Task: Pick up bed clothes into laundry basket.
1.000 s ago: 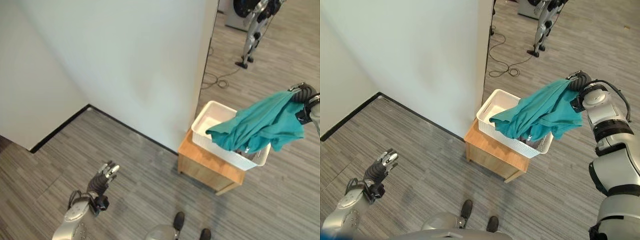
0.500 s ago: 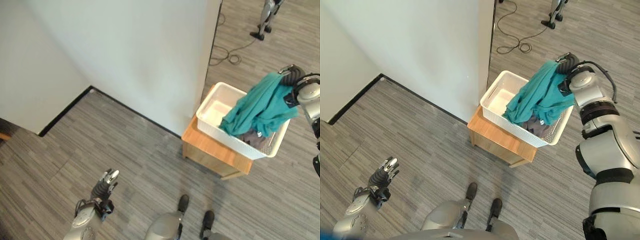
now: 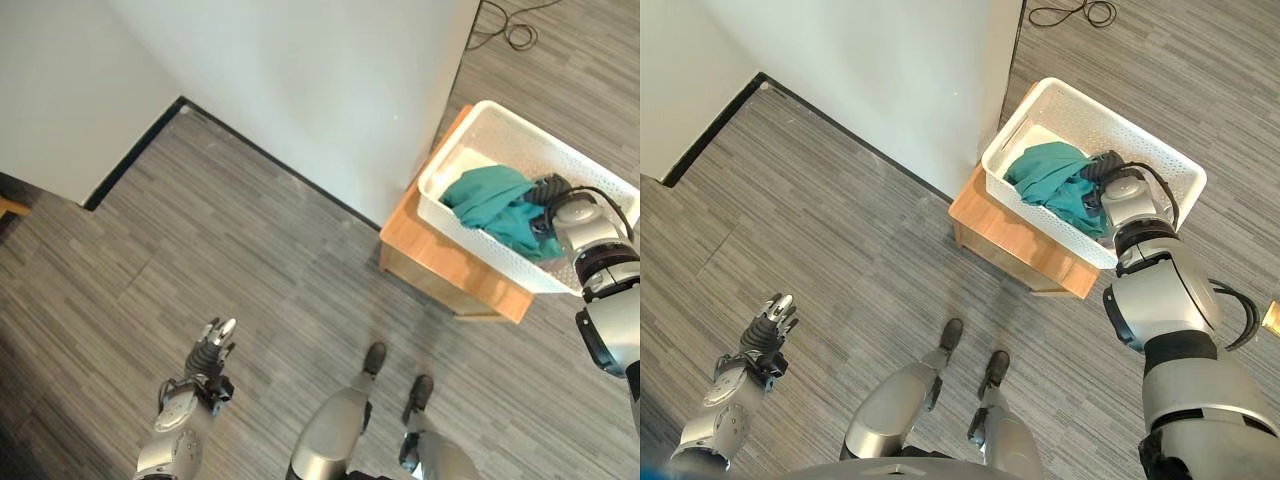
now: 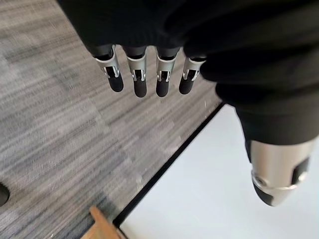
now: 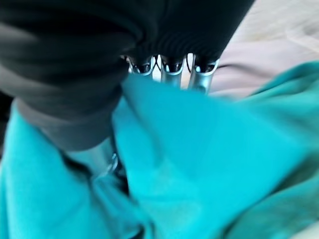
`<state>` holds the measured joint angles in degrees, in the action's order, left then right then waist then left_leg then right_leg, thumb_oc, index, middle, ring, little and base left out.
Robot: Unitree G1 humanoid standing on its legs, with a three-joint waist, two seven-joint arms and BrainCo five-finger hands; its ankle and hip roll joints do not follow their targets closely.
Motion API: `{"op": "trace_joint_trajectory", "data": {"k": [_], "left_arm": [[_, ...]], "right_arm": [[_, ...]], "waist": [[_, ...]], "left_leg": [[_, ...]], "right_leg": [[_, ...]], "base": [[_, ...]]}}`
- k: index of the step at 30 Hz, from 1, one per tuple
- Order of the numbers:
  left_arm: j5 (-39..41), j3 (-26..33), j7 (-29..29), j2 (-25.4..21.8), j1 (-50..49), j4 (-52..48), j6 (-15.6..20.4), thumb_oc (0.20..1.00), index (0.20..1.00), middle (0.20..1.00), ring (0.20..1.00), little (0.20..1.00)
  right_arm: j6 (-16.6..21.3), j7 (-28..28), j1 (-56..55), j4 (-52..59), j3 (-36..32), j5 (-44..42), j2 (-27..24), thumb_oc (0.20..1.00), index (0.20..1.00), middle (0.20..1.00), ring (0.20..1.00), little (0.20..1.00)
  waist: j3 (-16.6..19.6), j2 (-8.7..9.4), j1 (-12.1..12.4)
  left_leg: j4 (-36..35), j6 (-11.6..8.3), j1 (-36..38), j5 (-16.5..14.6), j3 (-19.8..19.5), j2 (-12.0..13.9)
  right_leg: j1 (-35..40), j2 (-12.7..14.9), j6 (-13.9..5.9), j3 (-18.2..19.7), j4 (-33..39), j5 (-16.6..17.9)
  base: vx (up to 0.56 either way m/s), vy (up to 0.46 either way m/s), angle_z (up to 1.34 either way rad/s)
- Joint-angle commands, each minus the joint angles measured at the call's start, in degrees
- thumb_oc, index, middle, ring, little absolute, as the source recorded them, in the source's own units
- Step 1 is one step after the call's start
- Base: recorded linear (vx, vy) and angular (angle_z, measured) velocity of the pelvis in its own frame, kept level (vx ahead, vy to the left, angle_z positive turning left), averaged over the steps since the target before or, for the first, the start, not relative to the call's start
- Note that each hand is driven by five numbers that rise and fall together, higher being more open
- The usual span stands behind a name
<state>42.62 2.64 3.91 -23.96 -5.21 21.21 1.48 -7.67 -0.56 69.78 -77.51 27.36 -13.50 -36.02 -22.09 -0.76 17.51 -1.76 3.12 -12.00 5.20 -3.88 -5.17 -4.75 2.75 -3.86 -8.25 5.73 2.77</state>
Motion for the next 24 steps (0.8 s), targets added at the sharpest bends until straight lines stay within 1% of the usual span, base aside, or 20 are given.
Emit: {"op": "trace_joint_trajectory", "data": {"k": [1, 5, 6, 7, 8, 9, 10, 11, 12, 13, 14, 15, 16, 17, 18, 19, 20, 21, 23, 24], "left_arm": [[0.55, -0.99, 0.2, -1.73, -2.66, -3.12, 1.79, 1.0, 1.0, 1.0, 1.0, 1.0], [0.91, -1.67, -0.08, -1.54, -1.46, -3.45, 1.98, 1.0, 1.0, 1.0, 1.0, 1.0], [1.02, -1.75, -0.2, -1.49, -1.3, -3.92, 2.01, 1.0, 1.0, 1.0, 1.0, 1.0], [1.34, -1.88, -0.57, -1.71, -1.08, -4.88, 2.33, 1.0, 1.0, 1.0, 1.0, 1.0], [1.34, -1.92, -0.57, -1.73, -1.08, -4.88, 2.33, 1.0, 1.0, 1.0, 1.0, 1.0], [1.35, -1.72, -0.59, -1.69, -1.04, -5.18, 2.51, 1.0, 1.0, 1.0, 1.0, 1.0], [1.54, 0.35, -1.31, 0.67, -2.37, -7.49, 2.96, 1.0, 1.0, 1.0, 1.0, 1.0], [1.53, 0.04, -1.31, 0.17, -2.68, -7.62, 2.91, 1.0, 1.0, 1.0, 1.0, 1.0], [1.22, 0.88, -1.52, 0.97, -3.12, -8.4, 3.05, 1.0, 1.0, 1.0, 1.0, 1.0], [0.27, 2.92, -2.05, 1.84, -4.43, -10.08, 2.89, 1.0, 1.0, 1.0, 1.0, 1.0], [-3.09, 7.15, -4.2, 3.18, -8.64, -12.69, 2.03, 1.0, 1.0, 1.0, 1.0, 1.0], [-4.54, 8.97, -3.85, 4.56, -9.88, -13.0, 2.08, 1.0, 1.0, 1.0, 1.0, 1.0], [-4.54, 8.98, -3.83, 4.57, -9.91, -13.05, 2.06, 1.0, 1.0, 1.0, 1.0, 1.0], [-4.85, 10.06, -3.28, 5.34, -10.48, -12.96, 2.33, 1.0, 1.0, 1.0, 1.0, 1.0], [-6.03, 10.32, -3.23, 6.25, -10.96, -12.94, 2.84, 1.0, 1.0, 1.0, 1.0, 1.0], [-6.28, 10.48, -3.54, 6.26, -11.14, -13.3, 3.14, 1.0, 1.0, 1.0, 1.0, 1.0], [-6.34, 9.68, -4.27, 6.21, -10.91, -13.53, 3.32, 1.0, 1.0, 1.0, 1.0, 1.0], [-6.23, 8.85, -4.82, 6.2, -10.64, -13.57, 3.4, 1.0, 1.0, 1.0, 1.0, 1.0], [-6.27, 6.02, -6.08, 5.67, -9.73, -13.27, 3.28, 1.0, 1.0, 1.0, 1.0, 1.0], [-6.82, 4.49, -6.5, 5.34, -9.22, -13.2, 3.21, 1.0, 1.0, 1.0, 1.0, 1.0]], "right_arm": [[1.39, -1.69, 5.77, 2.83, 5.34, 1.29, -2.83, 1.0, 1.0, 1.0, 1.0, 1.0], [2.14, -1.63, 8.03, 8.43, 8.24, 2.75, -3.3, 1.0, 1.0, 1.0, 1.0, 1.0], [2.46, -1.71, 8.13, 11.44, 8.37, 2.34, -4.13, 1.0, 1.0, 1.0, 1.0, 1.0], [3.77, -1.83, 7.44, 20.16, 8.97, 1.38, -7.41, 1.0, 1.0, 1.0, 1.0, 1.0], [3.7, -1.85, 7.32, 20.31, 8.9, 1.39, -7.48, 1.0, 1.0, 1.0, 1.0, 1.0], [4.53, -1.97, 5.66, 25.41, 8.03, -0.28, -9.1, 1.0, 1.0, 1.0, 1.0, 1.0], [11.95, 0.39, -17.19, 51.09, -8.42, -18.59, -11.29, 1.0, 1.0, 1.0, 1.0, 1.0], [11.67, 0.29, -18.8, 52.13, -9.58, -18.4, -11.25, 1.0, 1.0, 1.0, 1.0, 1.0], [13.52, 1.02, -26.16, 56.12, -14.52, -20.83, -8.98, 1.0, 1.0, 1.0, 1.0, 1.0], [15.41, 5.19, -45.78, 68.64, -24.52, -26.54, -0.07, 1.0, 1.0, 1.0, 1.0, 1.0], [12.97, 12.01, -68.65, 81.04, -30.31, -27.84, 9.59, 1.0, 1.0, 1.0, 1.0, 1.0], [12.09, 12.33, -74.57, 82.04, -29.36, -25.9, 13.82, 1.0, 1.0, 1.0, 1.0, 1.0], [12.06, 12.31, -74.61, 82.1, -29.35, -25.88, 13.83, 1.0, 1.0, 1.0, 1.0, 1.0], [11.78, 12.86, -75.68, 81.8, -28.09, -26.58, 15.93, 1.0, 1.0, 1.0, 1.0, 1.0], [11.31, 13.19, -78.65, 80.4, -27.87, -26.8, 18.63, 1.0, 1.0, 1.0, 1.0, 1.0], [10.93, 13.55, -79.54, 80.23, -28.67, -26.87, 18.18, 1.0, 1.0, 1.0, 1.0, 1.0], [11.37, 13.3, -79.54, 79.95, -29.72, -26.99, 17.84, 1.0, 1.0, 1.0, 1.0, 1.0], [11.73, 13.04, -79.79, 80.52, -30.99, -26.57, 17.22, 1.0, 1.0, 1.0, 1.0, 1.0], [12.6, 11.63, -82.1, 82.22, -34.79, -25.82, 16.42, 1.0, 1.0, 1.0, 1.0, 1.0], [12.71, 11.03, -83.81, 83.96, -36.41, -25.95, 17.01, 1.0, 1.0, 1.0, 1.0, 1.0]], "waist": [[3.67, 1.26, -0.14], [4.85, 1.99, -1.53], [5.24, 2.18, -1.97], [6.26, 2.83, -3.12], [6.25, 2.82, -3.08], [6.61, 3.03, -3.54], [8.2, 3.1, -5.76], [8.45, 3.45, -5.43], [8.71, 3.12, -5.93], [9.78, 2.74, -6.45], [11.96, 1.29, -6.88], [12.18, 0.11, -7.26], [12.36, 0.1, -7.28], [11.99, -0.67, -7.33], [12.49, -1.26, -9.57], [13.1, -0.97, -10.6], [13.39, -0.81, -11.71], [13.39, -0.64, -12.93], [13.11, -0.29, -15.41], [13.18, -0.1, -16.23]], "left_leg": [[-0.6, -3.28, -0.9, 1.14, -1.86, 2.58], [-1.17, -3.38, 0.46, 0.81, -1.11, 2.8], [-1.31, -3.4, 0.78, 0.73, -1.03, 2.83], [-1.76, -3.49, 1.88, 0.44, -0.36, 2.79], [-1.78, -3.49, 1.93, 0.43, -0.35, 2.79], [-1.86, -3.52, 2.3, 0.33, -0.12, 2.8], [-1.7, -3.4, 3.85, -0.7, 0.84, 2.56], [-1.67, -3.4, 3.96, -0.78, 0.75, 2.52], [-1.36, -3.26, 4.19, -1.15, 0.92, 2.4], [-0.23, -2.77, 5.05, -2.28, 0.73, 2.07], [1.01, -0.95, 8.91, -4.12, -2.97, 0.26], [1.49, 0.69, 11.3, -4.25, -6.12, -1.1], [1.5, 0.72, 11.03, -4.06, -6.13, -1.09], [1.47, 1.37, 12.13, -3.98, -7.44, -1.31], [1.52, 0.8, 14.21, -4.25, -14.37, -1.26], [1.68, 0.12, 14.72, -4.61, -16.84, -1.46], [1.99, -0.56, 15.09, -5.08, -19.81, -1.81], [2.41, -0.98, 15.27, -5.39, -22.9, -2.33], [2.63, -1.84, 15.75, -5.15, -28.75, -3.71], [2.01, -2.58, 15.57, -4.19, -30.38, -4.31]], "right_leg": [[-2.88, 2.45, -2.2, -0.61, -5.32, -0.42], [-2.52, 2.35, -2.17, 0.27, -5.46, -0.49], [-2.46, 2.36, -2.17, 0.55, -5.49, -0.51], [-1.76, 2.41, -2.18, 0.93, -5.32, -0.52], [-1.72, 2.41, -2.19, 0.93, -5.31, -0.53], [-1.5, 2.41, -2.21, 1.03, -5.33, -0.56], [-0.27, 2.78, -2.58, 0.8, -5.25, -0.97], [-0.09, 2.81, -2.6, 0.7, -5.21, -1.05], [0.23, 2.98, -2.71, 0.61, -5.41, -1.23], [1.19, 3.56, -2.91, 0.13, -7.21, -2.55], [0.22, 6.51, -3.54, -0.7, -21.29, -4.02], [-3.02, 8.36, -3.26, 1.37, -34.41, 2.12], [-3.24, 8.34, -3.3, 1.37, -34.3, 2.37], [-5.81, 9.1, -2.83, 2.5, -39.54, 5.17], [-10.78, 1.23, -0.93, 11.85, -42.38, 1.1], [-10.44, -1.45, -0.63, 15.46, -38.0, -2.03], [-10.7, -4.63, -0.51, 20.55, -33.26, -5.34], [-10.72, -6.89, -1.06, 26.28, -27.74, -5.86], [-9.73, -9.74, -3.13, 35.83, -20.11, -4.51], [-9.45, -9.12, -3.49, 35.77, -17.41, -3.29]], "base": [[0.01, 0.018, -0.04], [0.0, 0.007, -0.1], [0.01, -0.014, -0.24], [0.01, -0.013, -0.24], [0.01, -0.017, -0.09], [0.08, -0.012, -0.19], [0.08, -0.013, -0.04], [0.1, -0.014, -0.03], [0.12, 0.013, -0.1], [0.33, 0.151, -0.05], [0.42, 0.246, 0.42], [0.32, 0.236, 0.57], [0.11, 0.138, 0.55], [0.07, -0.057, 0.62], [0.16, -0.117, 1.0], [0.25, -0.226, 1.64], [0.28, -0.19, 2.08], [0.28, -0.165, 2.62], [0.19, -0.104, 2.67], [0.1, -0.103, 2.92]]}}
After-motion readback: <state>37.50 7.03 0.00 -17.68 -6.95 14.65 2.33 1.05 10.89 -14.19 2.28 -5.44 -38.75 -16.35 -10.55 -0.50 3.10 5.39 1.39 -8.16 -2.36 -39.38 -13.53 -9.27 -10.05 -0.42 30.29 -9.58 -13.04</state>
